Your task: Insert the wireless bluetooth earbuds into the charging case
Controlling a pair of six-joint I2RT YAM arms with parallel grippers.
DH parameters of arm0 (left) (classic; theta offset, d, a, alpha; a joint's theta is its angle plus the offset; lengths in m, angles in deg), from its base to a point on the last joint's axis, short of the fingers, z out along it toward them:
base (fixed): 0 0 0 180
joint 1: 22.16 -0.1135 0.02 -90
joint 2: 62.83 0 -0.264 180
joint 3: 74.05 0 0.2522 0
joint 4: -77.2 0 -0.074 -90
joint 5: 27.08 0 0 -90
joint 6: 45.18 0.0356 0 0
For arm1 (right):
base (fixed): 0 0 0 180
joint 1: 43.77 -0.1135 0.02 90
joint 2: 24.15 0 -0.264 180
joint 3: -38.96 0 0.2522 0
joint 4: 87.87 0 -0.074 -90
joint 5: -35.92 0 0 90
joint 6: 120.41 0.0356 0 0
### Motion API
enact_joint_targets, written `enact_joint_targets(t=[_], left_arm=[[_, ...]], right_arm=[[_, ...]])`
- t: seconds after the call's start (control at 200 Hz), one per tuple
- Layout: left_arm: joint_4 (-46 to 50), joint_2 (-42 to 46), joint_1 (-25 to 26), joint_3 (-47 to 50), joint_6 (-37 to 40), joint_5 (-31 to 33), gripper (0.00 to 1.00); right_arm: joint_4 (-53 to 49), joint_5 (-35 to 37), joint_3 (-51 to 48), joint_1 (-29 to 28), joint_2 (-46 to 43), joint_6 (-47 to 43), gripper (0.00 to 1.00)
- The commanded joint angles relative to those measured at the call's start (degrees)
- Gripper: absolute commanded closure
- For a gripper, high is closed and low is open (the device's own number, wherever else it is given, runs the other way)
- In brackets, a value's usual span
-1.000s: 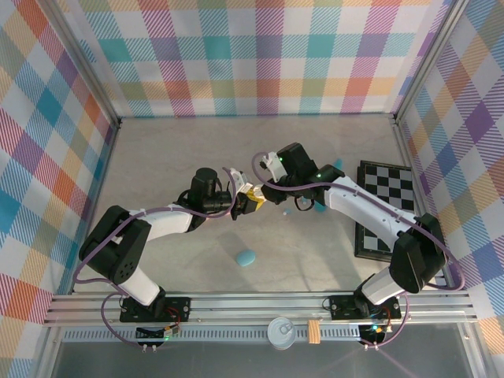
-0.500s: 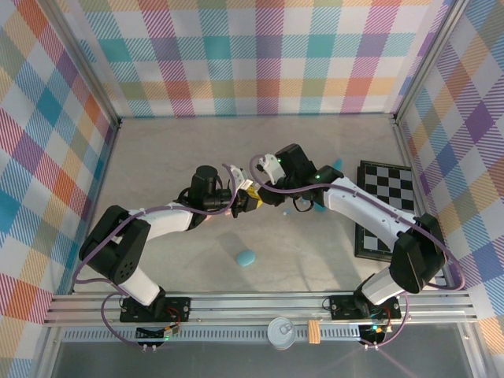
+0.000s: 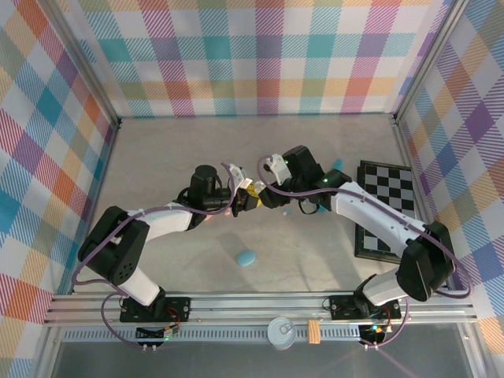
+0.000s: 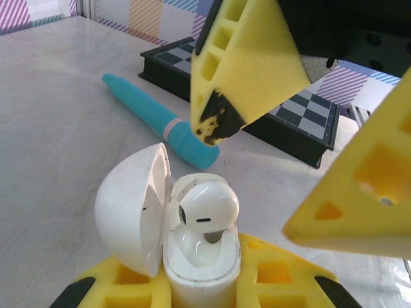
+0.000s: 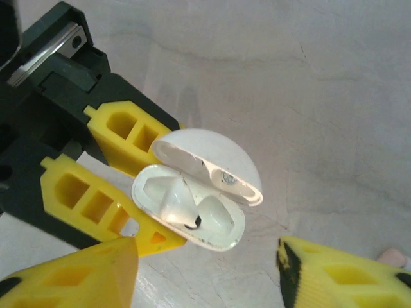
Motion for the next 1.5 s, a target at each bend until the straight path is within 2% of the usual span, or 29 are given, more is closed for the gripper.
enact_joint_targets(t=[0.0, 0.09, 0.195, 0.44, 0.67, 0.785, 0.995, 1.26, 1.5], left_arm=[[-3.2, 1.5, -0.1, 0.2, -0.4, -1.3, 1.00], [-3.4, 1.5, -0.1, 0.2, -0.3, -1.3, 1.00], [-3.5, 1.8, -0.3, 0.6, -0.3, -1.3, 1.00], [-4.3, 2.5, -0.3, 1.0, -0.8, -1.8, 1.00], [-4.1, 2.5, -0.3, 0.6, -0.7, -1.8, 1.00], [-4.1, 2.7, -0.3, 0.6, -0.7, -1.5, 1.00], [-7.1, 2.2, -0.9, 1.0, -2.4, -2.0, 1.00], [-6.9, 2.0, -0.9, 0.8, -2.3, -2.1, 1.00], [-6.6, 2.1, -1.0, 1.0, -2.1, -1.9, 1.00]], right_arm=[[3.6, -5.1, -1.3, 1.6, -2.4, 3.3, 0.34], [5.5, -8.5, -2.0, 2.9, -2.5, 5.9, 0.31], [6.5, -9.3, -2.1, 3.5, -2.5, 7.1, 0.30], [3.5, -5.6, 0.4, 3.5, 0.8, 8.5, 0.30], [2.7, -5.8, 1.7, 3.5, 3.0, 9.5, 0.30], [1.3, -3.7, 1.0, 3.9, 2.3, 9.3, 0.30], [0.7, -4.3, -1.8, 7.0, -1.1, 9.5, 0.31], [0.3, -4.8, -2.1, 7.4, -3.7, 6.6, 0.30], [2.4, -11.6, -2.2, 7.4, -5.1, 5.4, 0.29]])
